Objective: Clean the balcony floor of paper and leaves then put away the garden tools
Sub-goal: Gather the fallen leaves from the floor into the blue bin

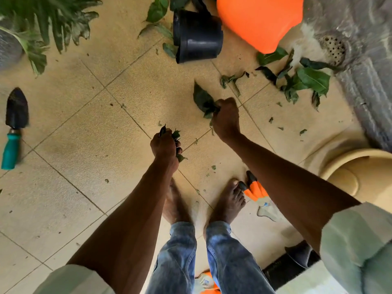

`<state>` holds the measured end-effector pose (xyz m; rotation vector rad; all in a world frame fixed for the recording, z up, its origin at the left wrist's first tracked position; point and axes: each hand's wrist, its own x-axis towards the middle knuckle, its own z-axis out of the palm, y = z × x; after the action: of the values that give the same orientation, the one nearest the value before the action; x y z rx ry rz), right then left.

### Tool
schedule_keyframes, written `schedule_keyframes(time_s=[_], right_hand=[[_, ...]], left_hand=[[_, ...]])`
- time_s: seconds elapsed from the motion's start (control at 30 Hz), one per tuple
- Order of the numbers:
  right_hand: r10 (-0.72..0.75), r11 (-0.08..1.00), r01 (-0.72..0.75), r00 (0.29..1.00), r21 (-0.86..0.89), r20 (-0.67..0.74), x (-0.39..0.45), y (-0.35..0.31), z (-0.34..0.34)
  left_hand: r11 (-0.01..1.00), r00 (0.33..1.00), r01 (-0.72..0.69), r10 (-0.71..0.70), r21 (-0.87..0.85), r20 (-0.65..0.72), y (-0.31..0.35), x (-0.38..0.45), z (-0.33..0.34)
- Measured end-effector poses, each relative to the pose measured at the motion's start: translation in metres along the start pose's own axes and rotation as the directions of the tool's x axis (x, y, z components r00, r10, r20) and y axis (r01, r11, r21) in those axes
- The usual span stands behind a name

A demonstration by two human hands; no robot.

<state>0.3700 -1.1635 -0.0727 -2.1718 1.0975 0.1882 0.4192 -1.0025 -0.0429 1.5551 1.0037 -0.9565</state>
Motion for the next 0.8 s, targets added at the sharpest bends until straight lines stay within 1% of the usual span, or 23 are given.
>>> schedule_keyframes(time_s=[0.03,0.07,0.1,0.13,0.2,0.3,0.33,0.37,0.4,0.43,0.5,0.53,0.6,0.63,0.67,0.73,0.8], right_hand=[[0.100,0.990,-0.095,0.994,0.105,-0.038,0.008,-0.003,-0.009],[0.165,0.973,-0.150,0.983,0.174,-0.079,0.017,-0.008,-0.019],[0.202,0.966,-0.178,0.972,0.186,-0.122,0.029,-0.011,-0.027],[0.220,0.965,-0.195,0.965,0.175,-0.142,0.041,-0.013,-0.033],[0.244,0.968,-0.233,0.961,0.096,-0.128,0.062,-0.018,-0.038],[0.267,0.960,-0.279,0.941,-0.030,-0.206,0.083,-0.013,-0.024],[0.224,0.970,-0.236,0.957,-0.049,-0.184,0.084,-0.012,-0.018],[0.142,0.984,-0.154,0.981,-0.086,-0.132,0.081,-0.008,-0.009],[0.030,0.984,-0.040,0.998,-0.174,-0.057,0.075,-0.007,-0.002],[-0.102,0.958,0.103,0.995,-0.267,0.020,0.066,-0.005,0.003],[-0.287,0.890,0.323,0.946,-0.321,0.153,0.047,0.004,0.012],[-0.346,0.857,0.397,0.916,-0.328,0.204,0.034,0.006,0.013],[-0.485,0.783,0.543,0.838,-0.303,0.248,0.011,0.010,0.015],[-0.526,0.768,0.579,0.814,-0.275,0.244,0.000,0.014,0.017],[-0.522,0.789,0.567,0.821,-0.236,0.230,-0.011,0.014,0.014],[-0.425,0.873,0.462,0.878,-0.157,0.219,-0.030,0.016,0.009],[-0.292,0.948,0.310,0.938,-0.071,0.188,-0.038,0.021,0.003]], left_hand=[[1.000,1.000,0.000,0.000,-0.003,0.002,-0.001,-0.001,0.005],[1.000,1.000,0.001,-0.001,-0.002,0.006,-0.001,-0.002,0.009],[1.000,1.000,0.000,0.000,0.003,0.011,-0.002,-0.002,0.012],[1.000,1.000,-0.001,0.001,0.006,0.018,-0.002,-0.003,0.016],[1.000,1.000,-0.010,0.009,0.010,0.026,-0.002,-0.003,0.021],[1.000,1.000,-0.014,0.014,0.018,0.023,-0.003,-0.001,0.024],[1.000,1.000,-0.013,0.013,0.017,0.019,-0.003,0.001,0.025],[1.000,1.000,-0.013,0.013,0.017,0.016,-0.004,0.003,0.024],[1.000,1.000,-0.014,0.013,0.020,0.015,-0.003,0.004,0.023],[1.000,1.000,-0.015,0.015,0.026,0.012,-0.003,0.005,0.022],[0.999,1.000,-0.020,0.020,0.043,-0.001,-0.004,0.006,0.020],[0.999,1.000,-0.021,0.022,0.047,-0.009,-0.005,0.005,0.019],[0.999,1.000,-0.026,0.027,0.039,-0.015,-0.005,0.003,0.019],[0.999,0.999,-0.031,0.032,0.040,-0.019,-0.006,0.001,0.020],[0.998,0.999,-0.038,0.040,0.047,-0.025,-0.006,-0.001,0.021],[0.997,0.998,-0.049,0.051,0.052,-0.036,-0.008,-0.005,0.022],[0.998,0.998,-0.046,0.046,0.031,-0.030,-0.011,-0.008,0.024]])
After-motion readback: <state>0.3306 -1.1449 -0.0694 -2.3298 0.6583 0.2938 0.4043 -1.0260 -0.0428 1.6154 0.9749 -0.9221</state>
